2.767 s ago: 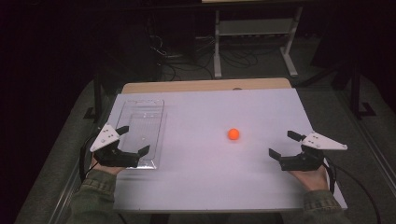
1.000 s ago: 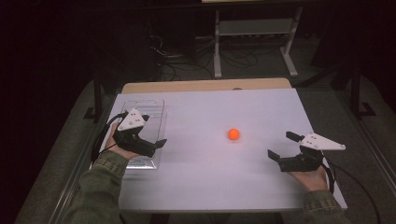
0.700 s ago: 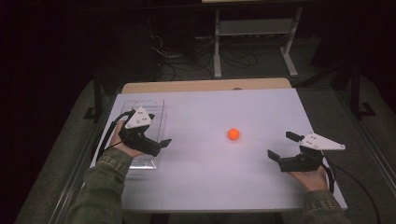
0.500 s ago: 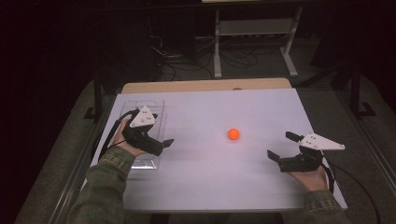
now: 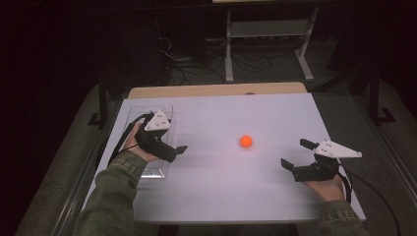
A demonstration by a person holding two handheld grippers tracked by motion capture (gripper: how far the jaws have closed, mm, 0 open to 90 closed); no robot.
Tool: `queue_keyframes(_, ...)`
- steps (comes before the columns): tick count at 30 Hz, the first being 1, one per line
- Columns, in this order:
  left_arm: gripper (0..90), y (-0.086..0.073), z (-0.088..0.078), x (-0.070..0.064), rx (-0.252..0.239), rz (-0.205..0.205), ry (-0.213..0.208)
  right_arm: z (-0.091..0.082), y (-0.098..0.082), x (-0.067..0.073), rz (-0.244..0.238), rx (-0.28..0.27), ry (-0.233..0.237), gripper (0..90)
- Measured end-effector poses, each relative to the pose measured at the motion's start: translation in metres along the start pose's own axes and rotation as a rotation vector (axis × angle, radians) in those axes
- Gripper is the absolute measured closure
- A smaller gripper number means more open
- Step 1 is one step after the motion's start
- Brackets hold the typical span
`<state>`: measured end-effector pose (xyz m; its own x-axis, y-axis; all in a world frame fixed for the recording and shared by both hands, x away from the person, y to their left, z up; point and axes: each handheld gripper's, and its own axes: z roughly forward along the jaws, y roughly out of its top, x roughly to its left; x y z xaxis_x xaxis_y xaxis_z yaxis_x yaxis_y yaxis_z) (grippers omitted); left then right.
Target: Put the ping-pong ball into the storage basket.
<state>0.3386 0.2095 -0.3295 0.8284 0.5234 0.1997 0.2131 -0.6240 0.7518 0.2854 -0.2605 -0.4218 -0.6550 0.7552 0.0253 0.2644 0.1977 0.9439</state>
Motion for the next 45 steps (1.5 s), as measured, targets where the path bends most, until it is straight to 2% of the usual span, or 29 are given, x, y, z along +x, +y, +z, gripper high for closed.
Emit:
queue_keyframes(12,0.0,0.008,0.011,-0.004,0.027,0.021,-0.017,0.0,0.0,0.001,-0.006,0.005,0.0,0.0)
queue_keyframes(22,0.0,0.025,0.021,-0.005,0.043,0.053,-0.037,0.0,0.0,0.001,-0.008,0.003,0.005,0.0)
queue_keyframes(30,0.0,0.027,0.029,-0.004,0.049,0.049,-0.053,0.001,0.0,0.002,-0.008,0.008,0.01,0.0)
queue_keyframes(38,0.0,0.027,0.03,0.001,0.059,0.036,-0.06,0.002,0.0,0.003,-0.012,0.014,0.011,0.0)
queue_keyframes(45,0.0,0.035,0.033,0.0,0.066,0.057,-0.065,0.002,0.0,0.004,-0.012,0.013,0.016,0.0)
